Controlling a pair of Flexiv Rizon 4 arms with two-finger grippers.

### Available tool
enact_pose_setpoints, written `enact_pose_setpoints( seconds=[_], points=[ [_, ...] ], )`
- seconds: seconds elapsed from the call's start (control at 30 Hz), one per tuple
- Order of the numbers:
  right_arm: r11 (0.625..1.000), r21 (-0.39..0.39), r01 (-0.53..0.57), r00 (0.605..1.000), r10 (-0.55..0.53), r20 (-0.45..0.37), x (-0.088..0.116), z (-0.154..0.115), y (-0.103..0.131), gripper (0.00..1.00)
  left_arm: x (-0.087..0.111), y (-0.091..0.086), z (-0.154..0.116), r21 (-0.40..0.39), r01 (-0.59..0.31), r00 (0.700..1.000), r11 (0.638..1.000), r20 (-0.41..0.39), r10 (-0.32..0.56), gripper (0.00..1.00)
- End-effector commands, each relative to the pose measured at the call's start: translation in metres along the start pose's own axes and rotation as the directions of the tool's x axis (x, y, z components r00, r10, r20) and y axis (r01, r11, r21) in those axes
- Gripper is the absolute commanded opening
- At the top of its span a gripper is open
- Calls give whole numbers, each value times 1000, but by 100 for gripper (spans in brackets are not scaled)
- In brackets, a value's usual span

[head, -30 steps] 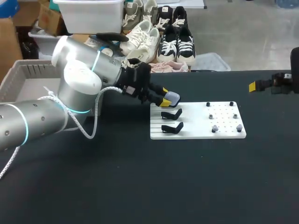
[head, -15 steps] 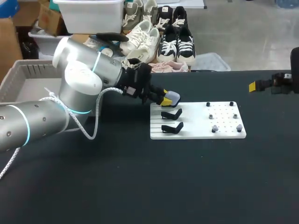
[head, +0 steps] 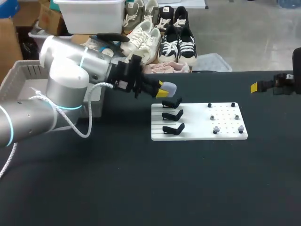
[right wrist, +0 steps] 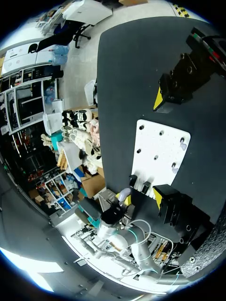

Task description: Pick up each earbud case from the left stands, insert the matching earbuds, close the lid, and place the case in the box.

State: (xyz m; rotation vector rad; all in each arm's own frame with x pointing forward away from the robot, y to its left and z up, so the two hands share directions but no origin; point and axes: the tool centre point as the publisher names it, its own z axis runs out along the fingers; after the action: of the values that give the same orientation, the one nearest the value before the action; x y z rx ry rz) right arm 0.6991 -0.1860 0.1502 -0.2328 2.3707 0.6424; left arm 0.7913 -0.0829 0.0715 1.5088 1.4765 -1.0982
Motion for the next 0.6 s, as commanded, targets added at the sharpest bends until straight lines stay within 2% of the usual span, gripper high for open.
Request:
enact_pose_setpoints(
  seconds=[0.03, 0.1, 0.17, 0.3, 0.6],
  points=[
    [1000, -3, 1, 1000, -1, -1, 0, 1, -1, 100, -14, -40, -16, -72, -14, 999, 997, 48, 18, 0],
    [1000, -3, 1, 1000, -1, -1, 0, 1, -1, 100, -22, -52, -20, -101, -64, 994, 993, 80, 72, 0],
    [1000, -3, 1, 1000, -1, -1, 0, 1, -1, 100, -31, -63, -24, -92, -54, 992, 994, 109, 64, 0],
    [1000, -3, 1, 1000, -1, -1, 0, 1, -1, 100, -44, -84, -28, -108, -97, 981, 989, 160, 113, 0],
    [1000, -3, 1, 1000, -1, -1, 0, 1, -1, 100, -59, -106, -22, -144, -92, 971, 985, 206, 121, 0]
  ],
)
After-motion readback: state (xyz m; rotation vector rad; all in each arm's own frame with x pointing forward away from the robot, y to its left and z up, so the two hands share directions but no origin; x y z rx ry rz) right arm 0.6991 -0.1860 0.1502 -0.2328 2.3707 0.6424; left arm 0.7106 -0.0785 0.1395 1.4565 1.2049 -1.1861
